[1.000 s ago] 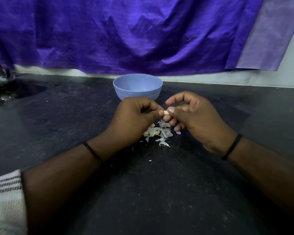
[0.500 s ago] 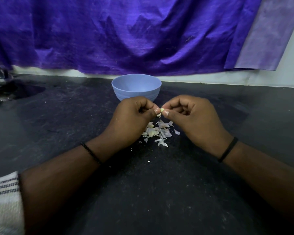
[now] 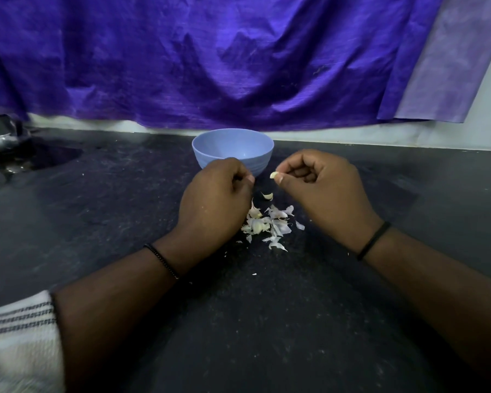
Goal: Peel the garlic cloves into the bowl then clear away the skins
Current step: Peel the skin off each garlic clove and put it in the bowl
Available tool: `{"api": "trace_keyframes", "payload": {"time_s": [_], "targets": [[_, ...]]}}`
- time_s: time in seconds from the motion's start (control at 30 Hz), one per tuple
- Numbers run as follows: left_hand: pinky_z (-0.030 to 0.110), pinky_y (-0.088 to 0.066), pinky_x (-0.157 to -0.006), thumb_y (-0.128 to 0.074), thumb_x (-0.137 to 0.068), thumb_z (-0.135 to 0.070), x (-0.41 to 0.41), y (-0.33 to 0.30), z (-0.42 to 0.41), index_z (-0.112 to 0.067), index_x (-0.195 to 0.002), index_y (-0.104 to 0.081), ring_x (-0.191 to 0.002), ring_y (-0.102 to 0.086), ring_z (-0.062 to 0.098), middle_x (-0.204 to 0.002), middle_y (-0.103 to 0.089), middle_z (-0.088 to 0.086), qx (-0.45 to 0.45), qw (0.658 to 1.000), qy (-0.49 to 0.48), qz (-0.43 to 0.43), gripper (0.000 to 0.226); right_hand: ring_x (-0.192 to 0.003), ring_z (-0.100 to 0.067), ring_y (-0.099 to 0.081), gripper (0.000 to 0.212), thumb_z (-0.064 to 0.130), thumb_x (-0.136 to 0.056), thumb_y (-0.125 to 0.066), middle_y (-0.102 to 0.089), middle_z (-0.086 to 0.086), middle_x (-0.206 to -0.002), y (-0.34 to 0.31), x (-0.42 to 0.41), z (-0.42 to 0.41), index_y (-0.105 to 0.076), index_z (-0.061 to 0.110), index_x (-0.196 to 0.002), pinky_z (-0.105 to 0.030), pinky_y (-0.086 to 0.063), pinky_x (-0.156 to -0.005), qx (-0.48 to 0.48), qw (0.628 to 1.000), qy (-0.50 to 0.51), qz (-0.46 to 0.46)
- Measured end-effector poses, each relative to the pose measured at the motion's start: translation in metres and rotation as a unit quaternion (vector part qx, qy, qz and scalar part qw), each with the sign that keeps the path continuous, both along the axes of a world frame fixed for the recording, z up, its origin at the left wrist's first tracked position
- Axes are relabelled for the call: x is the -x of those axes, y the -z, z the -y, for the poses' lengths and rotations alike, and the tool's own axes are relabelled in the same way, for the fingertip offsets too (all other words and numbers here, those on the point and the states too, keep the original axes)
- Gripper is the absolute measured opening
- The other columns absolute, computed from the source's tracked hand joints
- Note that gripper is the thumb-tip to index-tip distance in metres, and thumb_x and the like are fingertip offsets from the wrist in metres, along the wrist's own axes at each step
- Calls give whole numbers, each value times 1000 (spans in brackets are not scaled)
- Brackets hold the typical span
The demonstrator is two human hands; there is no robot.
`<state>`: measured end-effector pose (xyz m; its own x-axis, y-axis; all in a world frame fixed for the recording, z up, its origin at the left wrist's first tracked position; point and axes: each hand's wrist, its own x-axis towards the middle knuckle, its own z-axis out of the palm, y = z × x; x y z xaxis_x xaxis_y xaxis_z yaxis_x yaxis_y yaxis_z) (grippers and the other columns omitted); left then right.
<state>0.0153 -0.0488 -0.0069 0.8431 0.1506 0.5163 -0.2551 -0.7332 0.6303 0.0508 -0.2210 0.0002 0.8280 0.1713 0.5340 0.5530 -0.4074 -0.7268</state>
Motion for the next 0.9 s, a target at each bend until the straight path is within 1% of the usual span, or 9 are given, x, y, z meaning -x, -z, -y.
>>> {"api": "trace_keyframes", "payload": {"time_s": [0.13, 0.23, 0.4, 0.57, 0.63, 0.7, 0.77, 0.8, 0.9], "targets": [[34, -46, -68, -57, -94, -26, -2, -1, -3, -20, -85, -68, -80, -59, 16, -84, -64, -4, -111, 993, -25, -14, 16, -71, -7, -63, 5, 15, -84, -77, -71, 3, -79, -20, -27, -16, -73, 16, -85, -20, -54, -71, 4, 1000, 12, 12], [39, -49, -77, -59, -93, -29, -3, 0, -4, -20, -86, -69, -86, -59, 19, -89, -64, -3, -143, 989, -24, -6, 15, -67, -2, -60, 6, 19, -80, -79, -68, 10, -71, -32, -50, -36, -73, 17, -82, -15, -47, -67, 43, 998, 24, 41], [42, -50, -78, -59, -92, -31, -8, 6, -7, -19, -84, -68, -88, -59, 20, -90, -64, -3, -144, 989, -23, -13, 17, -73, -3, -59, 6, 24, -83, -74, -63, 16, -70, -38, -78, -62, -74, 21, -78, -25, -49, -73, 112, 991, 51, 43], [40, -50, -77, -59, -92, -31, -9, 7, -7, -20, -83, -69, -88, -60, 19, -90, -65, -4, -146, 989, -17, -27, 18, -74, -4, -61, 21, 25, -89, -64, -74, 11, -85, -44, -89, -69, -69, 25, -69, -22, -44, -66, 178, 981, 70, 37], [40, -50, -77, -58, -93, -30, -9, 7, -7, -20, -84, -69, -87, -59, 19, -89, -64, -4, -146, 989, -15, -28, 17, -81, -5, -63, 21, 23, -92, -61, -75, 10, -90, -45, -87, -67, -70, 25, -72, -21, -44, -70, 176, 981, 70, 45], [40, -50, -77, -58, -93, -30, -9, 7, -8, -20, -85, -69, -87, -59, 18, -90, -64, -4, -144, 989, -12, -32, 18, -83, -5, -64, 13, 22, -89, -65, -71, 13, -82, -46, -79, -61, -75, 22, -80, -25, -50, -76, 154, 984, 61, 59], [40, -51, -78, -57, -93, -31, -8, 7, -8, -21, -85, -69, -88, -60, 18, -91, -65, -5, -142, 989, -12, -42, 17, -78, -4, -62, 5, 23, -83, -71, -66, 15, -74, -43, -69, -51, -75, 22, -80, -28, -52, -77, 130, 987, 59, 73], [40, -51, -78, -57, -93, -31, -8, 6, -8, -21, -86, -69, -88, -60, 18, -91, -66, -4, -140, 989, -13, -46, 17, -74, -2, -60, 2, 24, -80, -74, -64, 14, -71, -40, -61, -45, -74, 22, -80, -27, -51, -75, 118, 988, 60, 80], [39, -52, -78, -56, -93, -29, -8, 5, -7, -21, -86, -70, -88, -62, 19, -91, -69, -4, -135, 989, -19, -60, 18, -61, 1, -53, 11, 28, -79, -78, -59, 12, -62, -28, -36, -24, -69, 20, -77, -17, -42, -62, 110, 990, 60, 69]]}}
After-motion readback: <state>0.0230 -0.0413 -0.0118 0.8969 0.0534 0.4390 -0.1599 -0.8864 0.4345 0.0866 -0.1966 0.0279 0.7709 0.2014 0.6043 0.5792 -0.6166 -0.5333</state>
